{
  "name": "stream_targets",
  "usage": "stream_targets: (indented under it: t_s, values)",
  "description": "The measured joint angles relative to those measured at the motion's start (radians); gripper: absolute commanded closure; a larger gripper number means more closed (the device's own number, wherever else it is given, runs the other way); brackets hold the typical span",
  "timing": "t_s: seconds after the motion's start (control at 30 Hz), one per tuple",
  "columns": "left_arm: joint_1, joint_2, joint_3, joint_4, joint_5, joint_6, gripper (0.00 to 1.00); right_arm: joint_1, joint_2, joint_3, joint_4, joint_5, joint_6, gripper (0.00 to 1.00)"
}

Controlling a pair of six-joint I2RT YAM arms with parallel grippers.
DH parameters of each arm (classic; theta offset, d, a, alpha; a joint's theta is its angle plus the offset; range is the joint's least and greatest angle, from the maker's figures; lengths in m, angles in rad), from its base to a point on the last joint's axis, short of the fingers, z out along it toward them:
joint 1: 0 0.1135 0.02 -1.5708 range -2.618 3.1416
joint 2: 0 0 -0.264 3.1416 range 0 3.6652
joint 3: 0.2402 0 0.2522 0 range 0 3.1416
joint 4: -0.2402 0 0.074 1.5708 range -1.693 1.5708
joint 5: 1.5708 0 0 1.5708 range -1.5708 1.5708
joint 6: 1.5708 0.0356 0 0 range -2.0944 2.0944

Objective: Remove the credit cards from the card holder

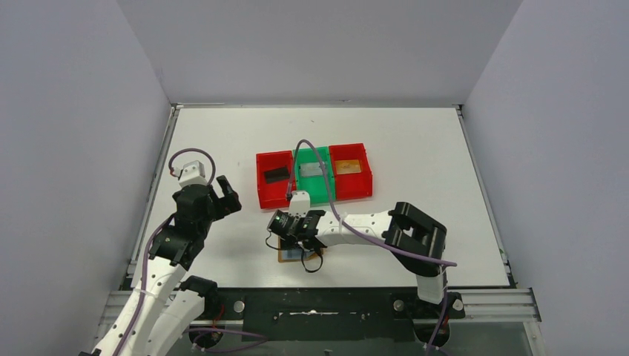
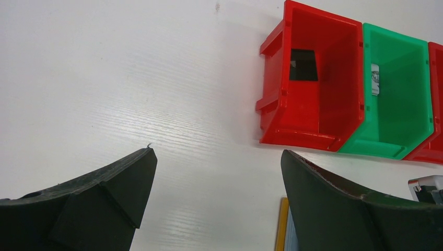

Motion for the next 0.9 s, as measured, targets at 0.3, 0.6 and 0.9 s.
stream_targets:
  t_s: [0.3, 0.6, 0.9]
  values:
    - [0.001, 0.000, 0.000, 0.000, 0.004, 0.000, 0.08, 0.012, 0.027, 0.037, -0.037, 0.042, 0.001, 0.83]
    - [0.002, 0.014, 0.000, 0.001, 0.043, 0.007, 0.09, -0.019, -0.062, -0.121, 0.154, -0.031, 0.001, 0.83]
    - [0.006, 0.036, -0.019, 0.064, 0.354, -0.006, 0.19, -0.126, -0.191, -0.460, 0.626, -0.238, 0.091, 0.80]
